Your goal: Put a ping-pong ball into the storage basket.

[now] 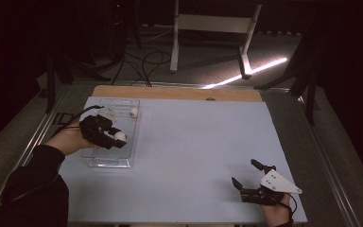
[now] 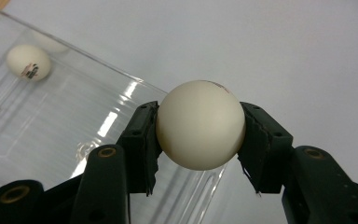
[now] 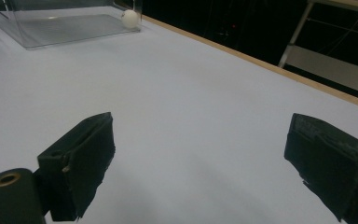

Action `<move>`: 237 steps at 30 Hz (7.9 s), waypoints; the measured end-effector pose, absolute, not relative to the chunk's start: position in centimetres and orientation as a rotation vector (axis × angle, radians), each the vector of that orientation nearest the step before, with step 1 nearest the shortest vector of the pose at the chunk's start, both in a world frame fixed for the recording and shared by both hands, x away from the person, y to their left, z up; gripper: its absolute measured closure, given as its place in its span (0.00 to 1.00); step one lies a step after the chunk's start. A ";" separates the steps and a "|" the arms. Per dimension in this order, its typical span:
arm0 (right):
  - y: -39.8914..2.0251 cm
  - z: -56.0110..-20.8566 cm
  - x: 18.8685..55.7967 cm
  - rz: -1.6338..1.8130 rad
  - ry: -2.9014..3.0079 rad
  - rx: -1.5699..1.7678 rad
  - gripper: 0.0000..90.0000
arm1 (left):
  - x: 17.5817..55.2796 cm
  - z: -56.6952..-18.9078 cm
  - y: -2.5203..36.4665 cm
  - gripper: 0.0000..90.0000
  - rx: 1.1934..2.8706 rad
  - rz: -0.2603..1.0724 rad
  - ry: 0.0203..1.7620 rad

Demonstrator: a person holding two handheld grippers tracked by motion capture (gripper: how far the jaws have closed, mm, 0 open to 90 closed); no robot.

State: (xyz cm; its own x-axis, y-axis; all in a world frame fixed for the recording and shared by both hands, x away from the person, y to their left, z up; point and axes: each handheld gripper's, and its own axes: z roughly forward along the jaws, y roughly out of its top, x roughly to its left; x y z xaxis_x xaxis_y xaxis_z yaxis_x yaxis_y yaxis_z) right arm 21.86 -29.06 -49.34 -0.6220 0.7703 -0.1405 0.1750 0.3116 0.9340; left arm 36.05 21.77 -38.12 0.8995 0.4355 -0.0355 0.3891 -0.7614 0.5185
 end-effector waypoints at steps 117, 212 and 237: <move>-29.2 -49.3 21.9 1.313 1.994 0.840 0.09 | 36.6 -40.3 17.0 0.00 2.347 0.190 0.645; -29.0 -49.3 21.8 1.316 2.007 0.848 0.09 | 27.1 -48.4 12.9 0.00 2.186 -0.036 0.562; -29.0 -49.3 21.8 1.308 2.004 0.846 0.09 | 24.7 -50.9 18.3 0.00 2.146 -0.032 0.599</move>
State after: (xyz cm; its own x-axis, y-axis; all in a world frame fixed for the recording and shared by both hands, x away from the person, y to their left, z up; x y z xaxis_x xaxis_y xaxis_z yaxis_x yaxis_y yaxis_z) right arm 21.79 -29.00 -49.33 -0.6212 0.7721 -0.1343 0.1877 0.3130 0.9310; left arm 24.70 18.31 -50.86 0.8832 0.4059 -0.2349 0.4283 -0.4944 0.7564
